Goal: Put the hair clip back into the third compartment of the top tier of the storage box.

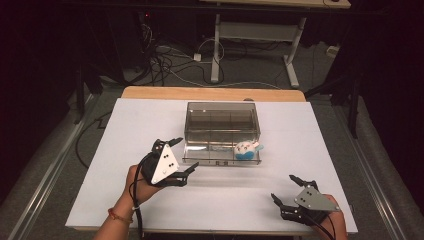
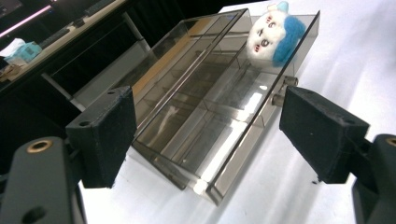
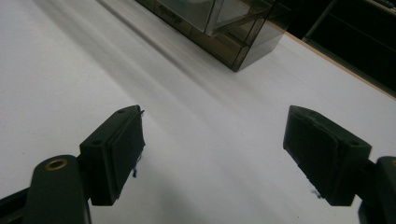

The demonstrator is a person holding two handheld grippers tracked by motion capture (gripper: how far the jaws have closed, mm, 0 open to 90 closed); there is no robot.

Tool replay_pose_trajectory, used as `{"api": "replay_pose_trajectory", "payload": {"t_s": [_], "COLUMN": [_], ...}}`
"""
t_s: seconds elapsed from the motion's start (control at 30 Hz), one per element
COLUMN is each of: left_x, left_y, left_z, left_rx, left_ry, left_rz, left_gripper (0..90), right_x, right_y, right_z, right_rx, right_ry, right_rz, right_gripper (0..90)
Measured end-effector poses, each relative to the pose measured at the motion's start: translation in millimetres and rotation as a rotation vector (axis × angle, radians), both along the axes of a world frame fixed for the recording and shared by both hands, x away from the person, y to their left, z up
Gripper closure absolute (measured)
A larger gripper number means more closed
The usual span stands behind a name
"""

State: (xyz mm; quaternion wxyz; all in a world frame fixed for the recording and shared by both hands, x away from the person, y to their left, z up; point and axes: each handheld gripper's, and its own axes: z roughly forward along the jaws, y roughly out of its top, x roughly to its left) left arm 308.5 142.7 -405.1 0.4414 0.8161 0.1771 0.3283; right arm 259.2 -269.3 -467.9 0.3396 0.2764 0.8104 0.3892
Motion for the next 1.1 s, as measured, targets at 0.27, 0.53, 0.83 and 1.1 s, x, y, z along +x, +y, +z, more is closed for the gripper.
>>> {"api": "replay_pose_trajectory", "payload": {"t_s": [0.27,0.53,0.83,1.1], "left_x": [-12.4,-19.3,-28.0,-34.0], "left_y": [10.4,21.3,31.4,37.7], "left_z": [-2.2,-6.5,-10.8,-14.8], "left_rx": [-0.018,-0.013,-0.006,0.003], "left_ry": [-0.017,-0.014,-0.01,-0.006], "left_rz": [0.025,0.05,0.069,0.08], "left_gripper": [18.4,18.4,18.4,18.4], "right_x": [-2.0,-4.7,-6.2,-6.6], "right_y": [3.8,8.8,11.6,14.2], "right_z": [0.2,2.1,2.5,1.4], "right_rx": [-0.01,0.003,-0.006,-0.017], "right_ry": [-0.004,0.004,0.0,0.0], "right_rz": [0.007,0.028,0.032,0.035], "right_gripper": [20.8,20.7,20.8,20.5]}}
